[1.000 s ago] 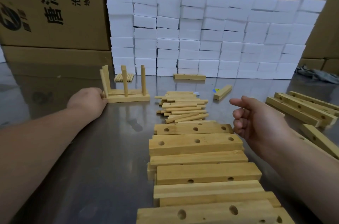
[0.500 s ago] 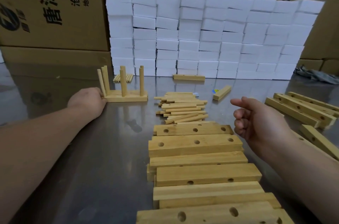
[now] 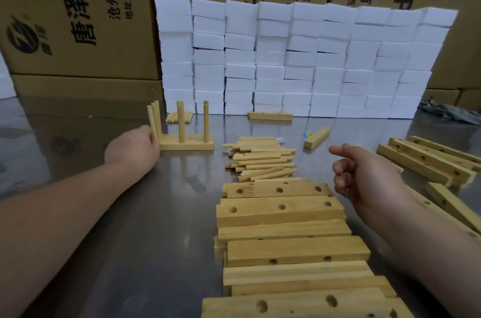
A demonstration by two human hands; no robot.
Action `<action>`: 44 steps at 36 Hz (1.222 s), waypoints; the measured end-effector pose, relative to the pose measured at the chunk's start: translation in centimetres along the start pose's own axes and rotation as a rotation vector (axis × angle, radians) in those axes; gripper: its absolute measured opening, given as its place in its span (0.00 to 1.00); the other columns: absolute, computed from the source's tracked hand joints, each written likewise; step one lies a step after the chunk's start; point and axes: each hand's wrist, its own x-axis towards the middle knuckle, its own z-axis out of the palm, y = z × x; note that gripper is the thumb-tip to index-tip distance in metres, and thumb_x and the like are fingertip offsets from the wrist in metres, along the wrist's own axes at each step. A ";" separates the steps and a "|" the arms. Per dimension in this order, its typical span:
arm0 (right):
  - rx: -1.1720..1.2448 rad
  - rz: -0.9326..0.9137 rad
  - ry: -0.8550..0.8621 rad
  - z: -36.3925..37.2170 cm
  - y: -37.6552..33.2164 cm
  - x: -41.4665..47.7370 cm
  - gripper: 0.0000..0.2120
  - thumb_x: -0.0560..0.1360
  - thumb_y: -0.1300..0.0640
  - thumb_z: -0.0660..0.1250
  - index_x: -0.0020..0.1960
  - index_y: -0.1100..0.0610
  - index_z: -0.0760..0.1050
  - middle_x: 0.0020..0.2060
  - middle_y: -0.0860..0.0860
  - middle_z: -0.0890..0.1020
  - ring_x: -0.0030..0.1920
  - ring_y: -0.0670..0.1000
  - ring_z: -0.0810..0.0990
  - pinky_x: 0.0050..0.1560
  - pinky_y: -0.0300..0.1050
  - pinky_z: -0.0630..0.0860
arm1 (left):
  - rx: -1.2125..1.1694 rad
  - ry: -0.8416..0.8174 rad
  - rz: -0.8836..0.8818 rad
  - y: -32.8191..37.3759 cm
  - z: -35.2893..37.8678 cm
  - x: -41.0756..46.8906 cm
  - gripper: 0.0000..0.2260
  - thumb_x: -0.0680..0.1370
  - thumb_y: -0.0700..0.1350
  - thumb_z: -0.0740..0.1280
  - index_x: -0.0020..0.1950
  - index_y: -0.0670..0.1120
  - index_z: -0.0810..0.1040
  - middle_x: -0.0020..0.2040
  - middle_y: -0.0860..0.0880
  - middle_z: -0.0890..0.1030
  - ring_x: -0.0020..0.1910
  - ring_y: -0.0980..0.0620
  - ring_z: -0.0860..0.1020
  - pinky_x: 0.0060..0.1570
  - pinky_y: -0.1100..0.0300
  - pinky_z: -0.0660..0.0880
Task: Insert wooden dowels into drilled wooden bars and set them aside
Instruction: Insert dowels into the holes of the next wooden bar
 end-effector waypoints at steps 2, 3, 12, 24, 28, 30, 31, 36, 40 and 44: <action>-0.023 -0.001 0.019 -0.1 0.1 0.3 0.08 0.78 0.55 0.60 0.47 0.55 0.77 0.21 0.48 0.73 0.20 0.46 0.67 0.24 0.39 0.66 | -0.109 -0.006 -0.005 0.6 -0.5 -0.8 0.07 0.78 0.47 0.58 0.45 0.47 0.74 0.37 0.50 0.74 0.37 0.48 0.71 0.33 0.58 0.65; -0.037 0.001 0.029 -0.2 0.2 0.4 0.08 0.78 0.55 0.60 0.48 0.55 0.77 0.21 0.48 0.73 0.20 0.46 0.67 0.24 0.39 0.66 | -0.181 -0.020 -0.013 1.1 -0.7 -1.5 0.07 0.77 0.46 0.58 0.43 0.48 0.75 0.39 0.49 0.76 0.38 0.47 0.72 0.34 0.58 0.65; -0.089 0.022 0.070 -0.6 0.8 1.2 0.07 0.78 0.54 0.61 0.48 0.54 0.77 0.22 0.48 0.73 0.20 0.46 0.67 0.26 0.42 0.64 | -0.849 -0.400 0.068 9.2 -1.1 -7.1 0.08 0.79 0.46 0.61 0.53 0.52 0.79 0.48 0.59 0.75 0.47 0.61 0.71 0.47 0.64 0.64; -0.197 -0.011 0.029 -0.3 0.8 0.6 0.07 0.78 0.56 0.59 0.47 0.52 0.76 0.27 0.51 0.74 0.24 0.48 0.69 0.28 0.42 0.65 | -0.841 -0.624 0.262 9.9 -0.8 -7.5 0.16 0.82 0.48 0.51 0.59 0.53 0.77 0.55 0.62 0.72 0.55 0.64 0.68 0.46 0.75 0.59; -0.210 -0.012 0.022 -0.4 0.9 0.4 0.07 0.78 0.56 0.59 0.46 0.54 0.76 0.28 0.52 0.74 0.25 0.49 0.68 0.29 0.43 0.64 | -0.832 -0.600 0.249 9.8 -0.5 -7.3 0.14 0.82 0.47 0.53 0.58 0.52 0.78 0.56 0.61 0.72 0.57 0.61 0.68 0.53 0.67 0.60; -0.217 -0.017 0.023 -0.3 1.0 0.4 0.07 0.78 0.57 0.60 0.46 0.54 0.76 0.28 0.51 0.74 0.25 0.49 0.68 0.29 0.43 0.64 | -0.816 -0.568 0.258 9.7 -0.4 -7.4 0.13 0.81 0.47 0.56 0.58 0.51 0.79 0.56 0.60 0.72 0.58 0.60 0.68 0.56 0.64 0.60; -0.224 -0.021 0.023 -0.3 1.0 0.4 0.06 0.77 0.57 0.60 0.46 0.53 0.76 0.28 0.51 0.74 0.25 0.49 0.69 0.29 0.43 0.64 | -0.802 -0.551 0.271 9.7 -0.3 -7.4 0.12 0.81 0.47 0.57 0.57 0.51 0.79 0.55 0.60 0.72 0.57 0.60 0.69 0.56 0.64 0.60; -0.246 -0.066 0.018 -0.1 1.1 0.5 0.06 0.77 0.56 0.63 0.47 0.56 0.77 0.30 0.52 0.75 0.27 0.49 0.70 0.31 0.44 0.66 | -0.768 -0.496 0.262 9.6 -0.2 -7.5 0.10 0.79 0.45 0.61 0.56 0.51 0.80 0.55 0.60 0.73 0.59 0.58 0.70 0.59 0.62 0.63; -0.335 -0.196 -0.120 0.0 0.3 -0.2 0.10 0.76 0.52 0.64 0.50 0.56 0.80 0.34 0.50 0.79 0.36 0.48 0.75 0.40 0.42 0.68 | -0.777 -0.495 0.214 9.5 -0.2 -7.5 0.09 0.79 0.47 0.62 0.54 0.55 0.80 0.60 0.56 0.76 0.58 0.56 0.72 0.57 0.60 0.66; -0.567 -0.343 -0.470 -0.1 -0.6 -1.9 0.07 0.73 0.45 0.65 0.51 0.38 0.79 0.49 0.34 0.80 0.49 0.28 0.74 0.45 0.28 0.67 | -0.798 -0.524 0.187 9.4 -0.7 -7.6 0.09 0.79 0.48 0.61 0.44 0.60 0.79 0.59 0.55 0.77 0.54 0.57 0.74 0.54 0.59 0.68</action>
